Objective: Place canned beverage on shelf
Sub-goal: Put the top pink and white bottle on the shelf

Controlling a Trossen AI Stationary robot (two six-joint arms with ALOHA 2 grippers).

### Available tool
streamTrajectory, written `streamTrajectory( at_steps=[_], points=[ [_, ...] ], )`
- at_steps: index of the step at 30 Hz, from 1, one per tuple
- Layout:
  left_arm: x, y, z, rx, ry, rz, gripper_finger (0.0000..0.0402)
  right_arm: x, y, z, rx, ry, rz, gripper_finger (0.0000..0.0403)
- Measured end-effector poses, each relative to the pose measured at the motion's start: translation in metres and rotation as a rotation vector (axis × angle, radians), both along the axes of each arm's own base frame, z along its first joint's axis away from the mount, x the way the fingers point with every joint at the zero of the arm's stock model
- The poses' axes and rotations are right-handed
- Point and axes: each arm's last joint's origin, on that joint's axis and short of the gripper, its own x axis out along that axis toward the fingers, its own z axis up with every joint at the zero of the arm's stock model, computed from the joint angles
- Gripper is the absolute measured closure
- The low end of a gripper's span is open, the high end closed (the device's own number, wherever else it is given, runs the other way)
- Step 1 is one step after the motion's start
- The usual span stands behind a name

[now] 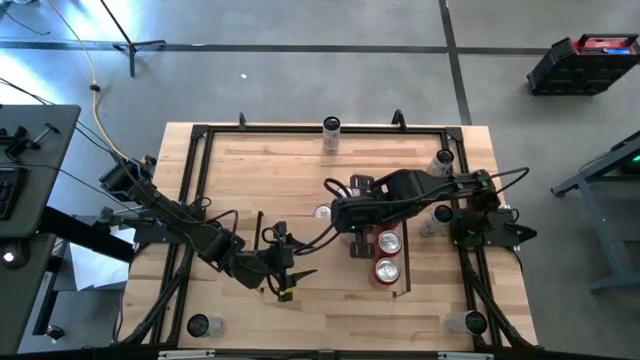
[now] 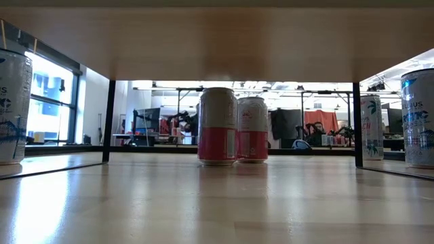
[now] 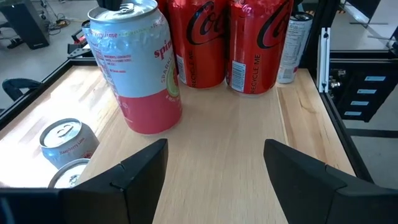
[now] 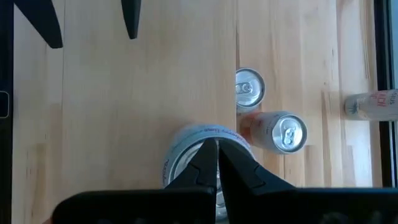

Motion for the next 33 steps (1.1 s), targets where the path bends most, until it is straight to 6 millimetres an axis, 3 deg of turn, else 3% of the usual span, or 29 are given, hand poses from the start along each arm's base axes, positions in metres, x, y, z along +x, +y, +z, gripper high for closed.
streamTrajectory(
  at_steps=[26,33],
  points=[
    [0.0000,0.0000,0.0000,-0.001,0.000,0.000,0.0147,0.0029,-0.0057,-0.0081,-0.018,0.026,-0.038,0.0403],
    [0.0000,0.0000,0.0000,-0.001,0.000,0.000,0.0147,-0.0043,-0.0075,0.0007,-0.016,0.006,-0.038,0.0403]
  ],
)
